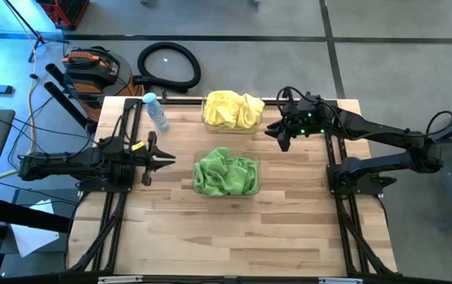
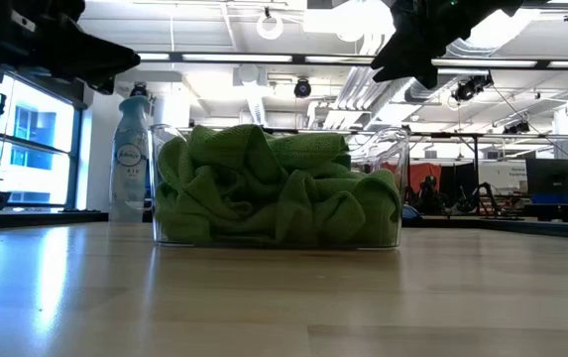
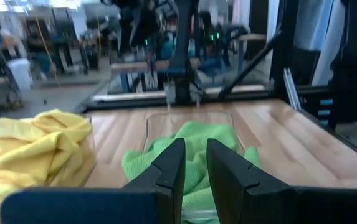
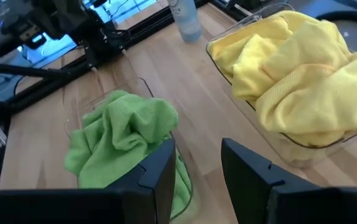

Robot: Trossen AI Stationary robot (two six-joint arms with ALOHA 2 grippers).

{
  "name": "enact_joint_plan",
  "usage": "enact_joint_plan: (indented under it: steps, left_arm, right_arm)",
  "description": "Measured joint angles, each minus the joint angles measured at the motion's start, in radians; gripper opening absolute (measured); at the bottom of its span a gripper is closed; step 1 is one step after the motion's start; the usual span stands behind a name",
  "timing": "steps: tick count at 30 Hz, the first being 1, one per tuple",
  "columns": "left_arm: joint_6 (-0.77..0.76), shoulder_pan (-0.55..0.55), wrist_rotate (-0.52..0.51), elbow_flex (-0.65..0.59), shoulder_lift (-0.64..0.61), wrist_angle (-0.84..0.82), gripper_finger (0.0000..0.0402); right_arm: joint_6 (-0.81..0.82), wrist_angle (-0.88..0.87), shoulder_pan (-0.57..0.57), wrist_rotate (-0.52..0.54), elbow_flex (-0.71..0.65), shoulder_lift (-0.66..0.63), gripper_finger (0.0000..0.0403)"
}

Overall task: Sort microfiber towel by color & place in baskets
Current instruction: Return to Home Position

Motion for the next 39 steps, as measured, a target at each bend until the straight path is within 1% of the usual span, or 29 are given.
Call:
enact_joint_plan:
  steps: [4,9,14,17,20,25,29,32,35,37,39]
  left_arm:
    - [-0.022,0.0,0.002,-0.078,-0.087,0.043,0.0053]
    - [-0.058,0.0,0.075,-0.117,-0.178,0.043,0.0053]
    - [-0.048,0.0,0.077,-0.144,-0.254,0.07,0.0053]
    - [-0.022,0.001,0.059,-0.145,-0.251,0.06,0.0053]
    - [-0.014,0.001,-0.005,-0.145,-0.251,0.013,0.0053]
    - [-0.033,0.001,-0.09,-0.145,-0.251,-0.044,0.0053]
    - [-0.076,0.001,-0.102,-0.145,-0.251,-0.053,0.0053]
    - [-0.082,0.0,-0.103,-0.145,-0.25,-0.053,0.0053]
    - [-0.082,0.0,-0.102,-0.145,-0.249,-0.052,0.0053]
    - [-0.082,0.0,-0.102,-0.145,-0.249,-0.052,0.0053]
    - [-0.082,0.0,-0.102,-0.145,-0.25,-0.052,0.0053]
  right_arm:
    - [0.015,0.0,0.0,0.0,0.0,0.0,0.0124]
    - [0.086,-0.001,0.0,0.0,0.0,0.0,0.0124]
    - [0.109,-0.001,0.01,0.015,0.0,0.0,0.0124]
    - [0.109,-0.002,0.021,0.056,0.0,0.0,0.0124]
    - [0.109,-0.002,0.024,0.084,0.0,0.0,0.0124]
    - [0.112,-0.002,0.024,0.087,0.0,0.0,0.0124]
    - [0.1,-0.002,0.033,0.079,0.0,0.0,0.0124]
    - [0.001,-0.002,0.065,0.083,0.0,0.0,0.0122]
    - [-0.093,-0.003,0.111,0.094,0.0,0.0,0.0101]
    - [-0.145,-0.003,0.146,0.101,0.0,0.001,0.0071]
    - [-0.197,-0.004,0.182,0.101,0.0,0.001,0.0029]
